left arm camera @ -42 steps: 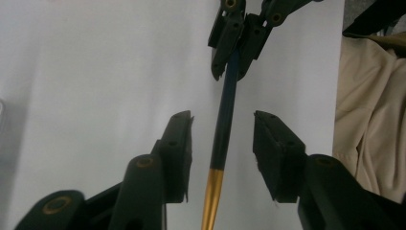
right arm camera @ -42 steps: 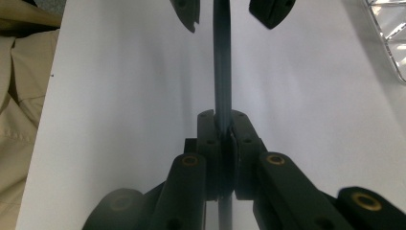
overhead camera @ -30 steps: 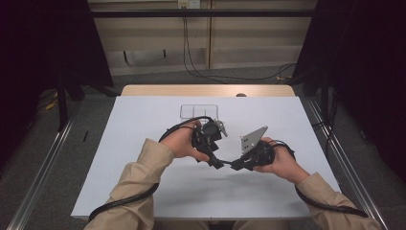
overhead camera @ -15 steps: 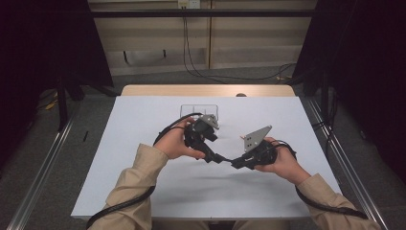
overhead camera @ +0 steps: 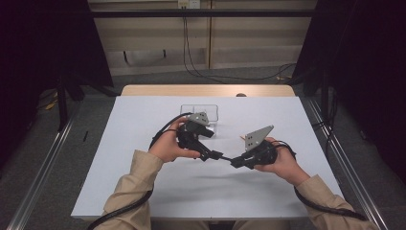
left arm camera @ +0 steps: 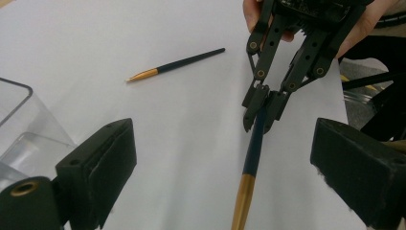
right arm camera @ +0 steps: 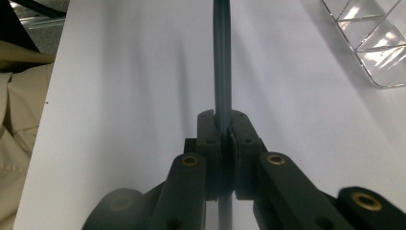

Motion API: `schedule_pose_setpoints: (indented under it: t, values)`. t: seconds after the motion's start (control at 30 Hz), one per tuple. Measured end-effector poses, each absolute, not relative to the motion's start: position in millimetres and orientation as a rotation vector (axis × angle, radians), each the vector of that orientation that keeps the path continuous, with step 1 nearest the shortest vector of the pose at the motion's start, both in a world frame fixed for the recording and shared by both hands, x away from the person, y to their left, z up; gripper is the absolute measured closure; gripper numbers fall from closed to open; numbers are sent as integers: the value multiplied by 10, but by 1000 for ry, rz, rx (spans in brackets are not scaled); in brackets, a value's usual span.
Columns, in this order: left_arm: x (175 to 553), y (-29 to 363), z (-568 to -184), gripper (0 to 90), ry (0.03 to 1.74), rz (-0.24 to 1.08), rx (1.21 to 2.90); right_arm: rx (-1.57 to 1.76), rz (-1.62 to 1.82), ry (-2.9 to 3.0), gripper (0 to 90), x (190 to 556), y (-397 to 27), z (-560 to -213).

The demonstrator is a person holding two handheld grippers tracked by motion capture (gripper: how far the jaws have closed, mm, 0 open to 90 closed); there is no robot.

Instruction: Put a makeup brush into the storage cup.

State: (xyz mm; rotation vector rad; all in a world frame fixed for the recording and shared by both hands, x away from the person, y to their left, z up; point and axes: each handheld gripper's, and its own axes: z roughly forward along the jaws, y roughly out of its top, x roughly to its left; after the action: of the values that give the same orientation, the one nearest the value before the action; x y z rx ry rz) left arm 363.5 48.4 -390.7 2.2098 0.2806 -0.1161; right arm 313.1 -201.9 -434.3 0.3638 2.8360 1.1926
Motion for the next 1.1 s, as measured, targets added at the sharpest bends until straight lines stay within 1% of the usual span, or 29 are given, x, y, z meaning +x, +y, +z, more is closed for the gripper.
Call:
schedule_pose_setpoints:
  t: [0.47,1.1]
  values:
    - [3649,603,-3986,80,316,-99,2177,394,1254,2789,848,3137,-2021,-4364]
    - [3678,642,-3976,80,355,-87,2105,498,1498,2632,848,3112,-2115,-4359]
